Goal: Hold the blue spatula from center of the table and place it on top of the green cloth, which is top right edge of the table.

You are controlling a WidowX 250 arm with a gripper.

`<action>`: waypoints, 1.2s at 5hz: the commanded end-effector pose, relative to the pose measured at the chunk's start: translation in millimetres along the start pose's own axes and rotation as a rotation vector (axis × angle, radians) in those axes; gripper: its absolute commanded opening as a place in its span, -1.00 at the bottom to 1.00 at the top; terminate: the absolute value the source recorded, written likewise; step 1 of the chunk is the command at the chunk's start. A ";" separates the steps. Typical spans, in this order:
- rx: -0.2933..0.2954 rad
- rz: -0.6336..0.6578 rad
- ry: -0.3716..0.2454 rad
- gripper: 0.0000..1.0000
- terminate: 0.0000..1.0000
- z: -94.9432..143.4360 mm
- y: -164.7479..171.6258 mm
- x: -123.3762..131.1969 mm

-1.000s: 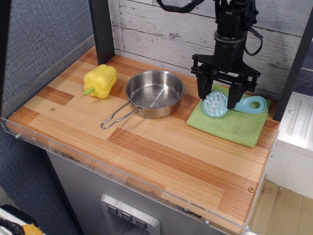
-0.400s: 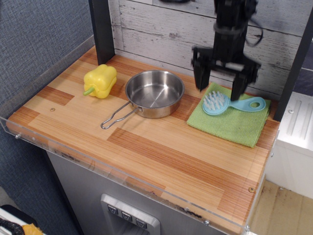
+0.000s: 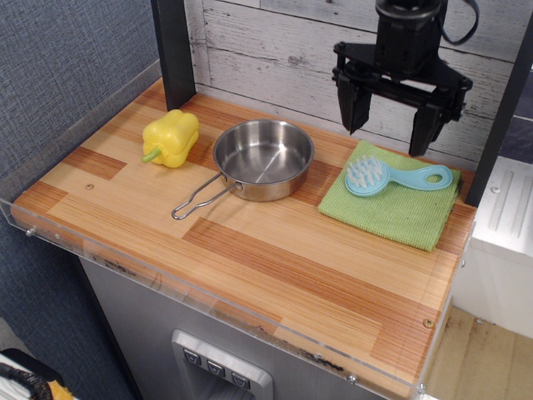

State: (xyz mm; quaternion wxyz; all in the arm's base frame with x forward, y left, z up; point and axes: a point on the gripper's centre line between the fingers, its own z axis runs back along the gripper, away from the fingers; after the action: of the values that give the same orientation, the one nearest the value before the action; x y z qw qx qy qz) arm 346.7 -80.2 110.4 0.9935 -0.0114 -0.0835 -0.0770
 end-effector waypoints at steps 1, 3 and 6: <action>0.090 0.001 -0.006 1.00 -1.00 33.6 -4.5 -45.0; 0.061 0.027 -0.027 1.00 -1.00 28.0 10.8 -66.9; -0.040 -0.047 0.006 1.00 -1.00 16.8 7.2 -72.0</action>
State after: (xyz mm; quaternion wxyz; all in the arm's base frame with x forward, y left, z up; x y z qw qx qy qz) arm 277.1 -60.8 109.0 0.9923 -0.0269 -0.0685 -0.0999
